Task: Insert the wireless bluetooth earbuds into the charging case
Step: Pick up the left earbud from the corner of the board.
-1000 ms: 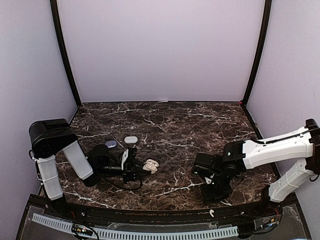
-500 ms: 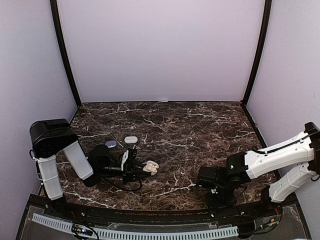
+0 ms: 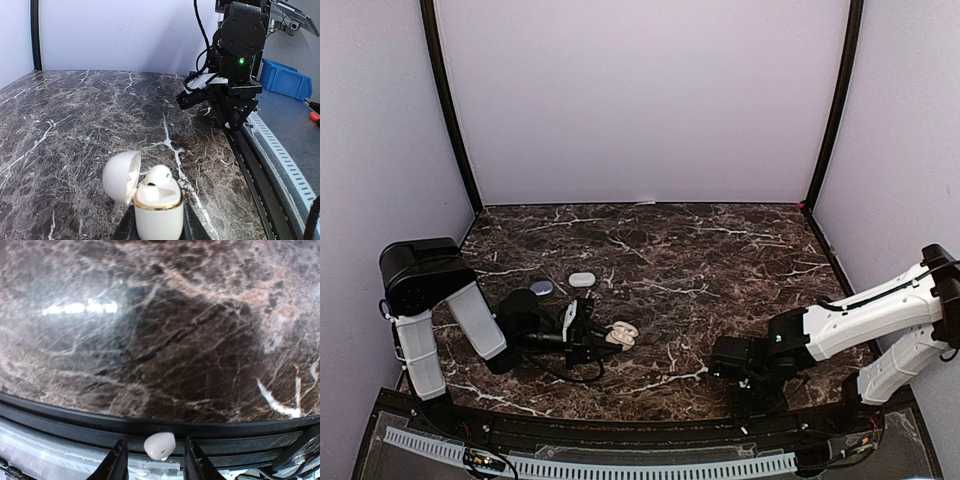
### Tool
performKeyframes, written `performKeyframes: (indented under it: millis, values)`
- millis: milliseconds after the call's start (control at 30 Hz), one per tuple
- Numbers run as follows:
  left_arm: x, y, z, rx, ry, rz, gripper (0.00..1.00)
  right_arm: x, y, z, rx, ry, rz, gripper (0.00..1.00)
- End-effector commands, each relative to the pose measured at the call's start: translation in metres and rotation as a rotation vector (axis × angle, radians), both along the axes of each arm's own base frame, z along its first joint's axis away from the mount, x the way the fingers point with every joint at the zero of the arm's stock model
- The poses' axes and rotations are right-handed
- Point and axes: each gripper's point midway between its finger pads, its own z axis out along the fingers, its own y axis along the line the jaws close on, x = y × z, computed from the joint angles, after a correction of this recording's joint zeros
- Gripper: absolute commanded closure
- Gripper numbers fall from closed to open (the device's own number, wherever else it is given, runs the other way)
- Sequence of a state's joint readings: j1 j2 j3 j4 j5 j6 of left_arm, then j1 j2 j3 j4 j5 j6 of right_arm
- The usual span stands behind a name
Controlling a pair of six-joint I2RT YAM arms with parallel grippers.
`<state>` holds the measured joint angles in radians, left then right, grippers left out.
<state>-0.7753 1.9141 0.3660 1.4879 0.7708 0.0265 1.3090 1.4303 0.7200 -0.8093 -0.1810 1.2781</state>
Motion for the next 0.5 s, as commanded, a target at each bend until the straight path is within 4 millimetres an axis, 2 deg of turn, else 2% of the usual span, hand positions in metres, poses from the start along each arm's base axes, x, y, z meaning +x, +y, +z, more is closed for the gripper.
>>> performKeyframes:
  millis: [0,467]
  values:
    - [-0.0046,-0.0005,0.0084,-0.029,-0.026,-0.024,0.9,0.0035,-0.0012,-0.0026,-0.049,-0.022,-0.008,0.66]
    - [-0.005,0.0002,0.0086,-0.03,-0.031,-0.02,0.9,0.009,0.0025,-0.0022,-0.068,-0.044,0.007,0.84]
